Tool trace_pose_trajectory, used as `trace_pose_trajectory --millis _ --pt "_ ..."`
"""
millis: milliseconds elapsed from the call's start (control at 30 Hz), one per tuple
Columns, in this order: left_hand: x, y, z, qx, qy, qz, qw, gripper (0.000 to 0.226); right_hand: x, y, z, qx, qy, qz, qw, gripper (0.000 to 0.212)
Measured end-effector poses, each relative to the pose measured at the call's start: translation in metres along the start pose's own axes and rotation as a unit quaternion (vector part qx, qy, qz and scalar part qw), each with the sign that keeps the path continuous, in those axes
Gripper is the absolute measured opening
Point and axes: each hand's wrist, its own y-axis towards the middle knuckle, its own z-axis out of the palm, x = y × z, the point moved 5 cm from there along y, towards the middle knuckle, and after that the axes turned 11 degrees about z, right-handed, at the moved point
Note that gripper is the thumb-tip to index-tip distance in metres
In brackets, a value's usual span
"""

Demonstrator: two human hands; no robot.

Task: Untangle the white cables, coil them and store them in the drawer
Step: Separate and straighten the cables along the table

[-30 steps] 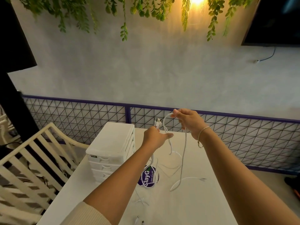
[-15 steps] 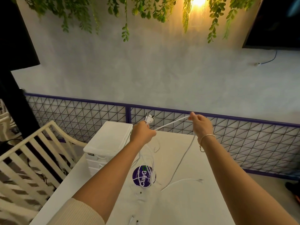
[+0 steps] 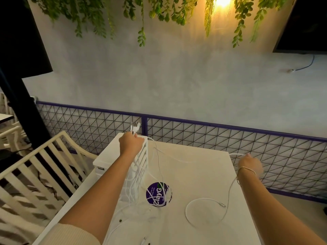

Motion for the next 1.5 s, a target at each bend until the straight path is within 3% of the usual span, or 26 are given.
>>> trace_pose_trajectory --millis 100,233,300,367,433,500,600,733,933,1000,1100,1233,1333,1400,1500 --pt "-0.01 0.006 -0.006 -0.028 -0.039 0.011 0.999 0.031 -0.019 0.012 0.0 -0.014 -0.047 0.02 0.999 0.043" --pt "-0.031 0.005 -0.01 -0.025 -0.058 0.035 0.997 0.037 -0.041 0.022 0.023 0.056 -0.189 0.042 0.98 0.035" --pt "-0.04 0.004 -0.01 -0.021 -0.071 0.051 0.996 0.037 -0.048 0.016 0.036 0.113 -0.32 0.014 0.941 0.036" --pt "-0.047 0.004 -0.009 -0.015 -0.076 0.061 0.995 0.038 -0.047 0.003 0.045 0.151 -0.461 -0.054 0.873 0.033" --pt "-0.053 0.005 -0.008 -0.004 -0.082 0.073 0.994 0.039 -0.042 -0.011 0.059 0.177 -0.525 -0.111 0.825 0.027" --pt "-0.059 0.004 -0.006 0.015 -0.092 0.087 0.992 0.039 -0.027 -0.03 0.074 0.192 -0.485 -0.16 0.838 0.029" --pt "-0.068 0.002 -0.002 0.031 -0.118 0.099 0.988 0.038 0.014 -0.079 0.098 0.274 -0.302 -0.254 0.877 0.038" --pt "-0.081 -0.002 0.002 0.062 -0.12 0.119 0.984 0.04 0.056 -0.154 0.116 0.424 -0.181 -0.303 0.834 0.059" --pt "-0.082 -0.01 0.006 0.143 -0.106 0.136 0.975 0.042 0.079 -0.162 0.119 0.437 -0.106 -0.272 0.851 0.033" --pt "-0.08 -0.012 0.01 0.175 -0.1 0.141 0.969 0.043 0.079 -0.161 0.117 0.451 -0.111 -0.277 0.841 0.032" --pt "-0.078 -0.014 0.017 0.198 -0.088 0.14 0.966 0.043 0.076 -0.161 0.115 0.494 -0.092 -0.246 0.829 0.01" --pt "-0.071 -0.004 0.016 0.151 -0.118 0.124 0.974 0.046 0.078 -0.133 0.102 0.449 -0.018 -0.178 0.875 0.017" --pt "-0.068 0.001 0.01 0.113 -0.161 0.112 0.974 0.043 0.078 -0.09 0.088 0.335 0.001 -0.183 0.924 0.015" --pt "-0.068 0.003 0.005 0.088 -0.146 0.107 0.98 0.033 0.076 -0.059 0.08 0.215 -0.065 -0.22 0.949 0.016" --pt "-0.066 0.007 0.001 0.053 -0.134 0.093 0.985 0.037 0.059 -0.023 0.076 0.12 -0.228 -0.231 0.938 0.026"
